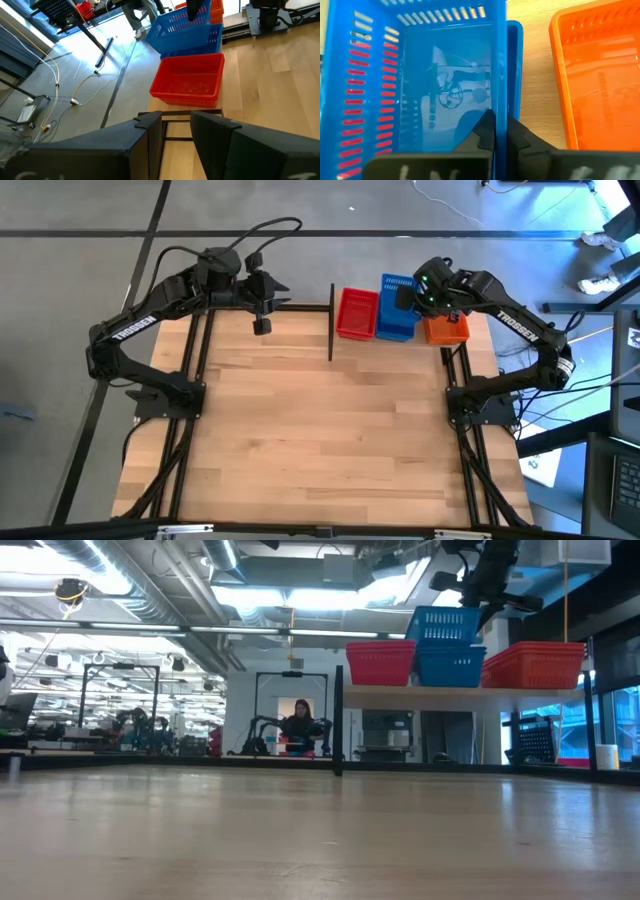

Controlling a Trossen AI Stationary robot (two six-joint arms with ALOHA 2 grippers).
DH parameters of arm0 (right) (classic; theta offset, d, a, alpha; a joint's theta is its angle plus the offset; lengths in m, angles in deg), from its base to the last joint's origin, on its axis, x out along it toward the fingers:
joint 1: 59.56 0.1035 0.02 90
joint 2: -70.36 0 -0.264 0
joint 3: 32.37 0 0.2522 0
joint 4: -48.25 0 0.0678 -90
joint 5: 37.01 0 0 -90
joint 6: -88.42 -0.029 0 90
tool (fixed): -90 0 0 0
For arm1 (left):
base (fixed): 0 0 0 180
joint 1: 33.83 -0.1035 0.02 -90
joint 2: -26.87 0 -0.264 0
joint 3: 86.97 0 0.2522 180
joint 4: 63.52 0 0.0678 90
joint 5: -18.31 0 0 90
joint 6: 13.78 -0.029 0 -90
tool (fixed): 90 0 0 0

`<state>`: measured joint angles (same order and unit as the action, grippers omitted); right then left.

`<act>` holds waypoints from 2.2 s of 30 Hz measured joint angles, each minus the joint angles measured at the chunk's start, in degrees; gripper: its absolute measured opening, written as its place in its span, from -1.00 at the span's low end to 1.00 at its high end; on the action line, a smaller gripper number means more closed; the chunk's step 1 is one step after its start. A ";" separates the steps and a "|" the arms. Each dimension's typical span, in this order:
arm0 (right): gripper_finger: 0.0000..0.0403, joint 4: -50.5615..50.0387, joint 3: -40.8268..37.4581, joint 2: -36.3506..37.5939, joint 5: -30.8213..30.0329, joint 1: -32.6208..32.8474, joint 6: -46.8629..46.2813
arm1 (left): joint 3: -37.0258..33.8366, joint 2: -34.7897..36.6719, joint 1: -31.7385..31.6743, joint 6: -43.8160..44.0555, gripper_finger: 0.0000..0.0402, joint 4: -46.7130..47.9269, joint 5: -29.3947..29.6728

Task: Stack baskets on shelf by color
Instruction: Stack the blue bin on top of the stacked blue bins on the shelf

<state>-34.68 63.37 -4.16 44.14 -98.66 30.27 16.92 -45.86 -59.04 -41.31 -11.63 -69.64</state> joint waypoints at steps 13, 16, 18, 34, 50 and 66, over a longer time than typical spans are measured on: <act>-0.74 0.02 -0.02 -0.02 0.98 -0.02 0.13 | 0.00 0.00 0.00 -0.02 -0.52 0.01 0.00; -0.69 0.00 -0.02 -0.02 0.98 0.00 0.14 | 0.00 0.00 0.00 -0.02 -0.52 0.00 0.00; -0.65 0.00 -0.02 -0.02 1.00 0.00 0.01 | 0.00 0.00 0.00 -0.02 -0.52 0.01 0.00; -0.59 1.64 -0.02 -0.02 2.87 -0.02 -0.04 | 0.00 0.00 0.00 -0.02 -0.52 0.00 0.00; -0.59 3.28 -0.02 -0.02 4.09 0.00 2.29 | -0.02 0.00 0.00 -0.02 -0.52 0.00 0.00; -0.59 3.08 -0.02 -1.51 3.95 -0.02 1.55 | -0.02 0.00 -0.01 -0.02 -0.52 0.00 0.00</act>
<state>-31.60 63.34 -5.66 48.09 -98.68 31.83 16.90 -45.86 -59.05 -41.33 -11.63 -69.64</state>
